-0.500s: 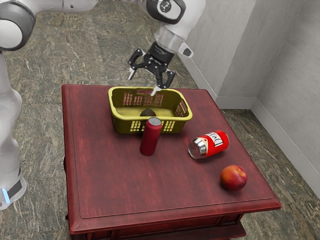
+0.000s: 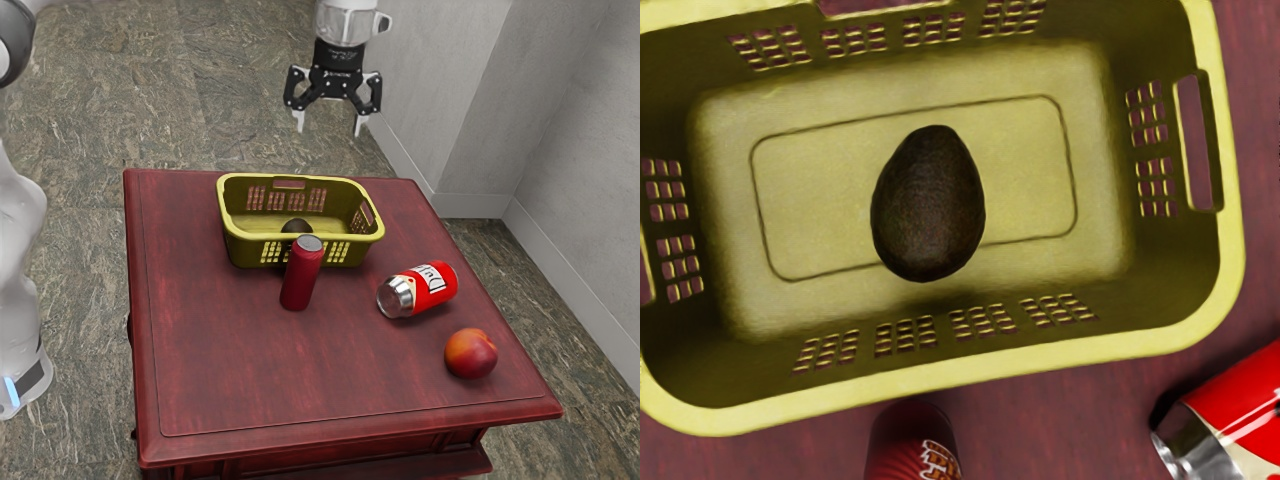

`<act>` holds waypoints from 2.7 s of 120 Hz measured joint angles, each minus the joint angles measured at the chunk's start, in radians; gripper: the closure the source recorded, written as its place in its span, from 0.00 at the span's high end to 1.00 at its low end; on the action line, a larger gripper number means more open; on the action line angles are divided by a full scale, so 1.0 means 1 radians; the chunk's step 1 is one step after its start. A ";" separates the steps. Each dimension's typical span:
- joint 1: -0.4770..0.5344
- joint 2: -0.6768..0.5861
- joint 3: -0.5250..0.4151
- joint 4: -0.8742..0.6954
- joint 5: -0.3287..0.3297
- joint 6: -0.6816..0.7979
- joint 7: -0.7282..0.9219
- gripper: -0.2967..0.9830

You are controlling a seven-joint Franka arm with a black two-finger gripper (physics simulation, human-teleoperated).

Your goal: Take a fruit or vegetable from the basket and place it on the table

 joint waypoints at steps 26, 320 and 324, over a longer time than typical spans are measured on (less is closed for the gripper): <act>0.193 -0.156 -0.162 -0.198 -0.005 0.028 0.074 0.77; 0.418 -0.009 -0.273 -0.606 -0.223 0.549 0.262 0.77; 0.421 -0.007 -0.273 -0.605 -0.224 0.551 0.263 0.77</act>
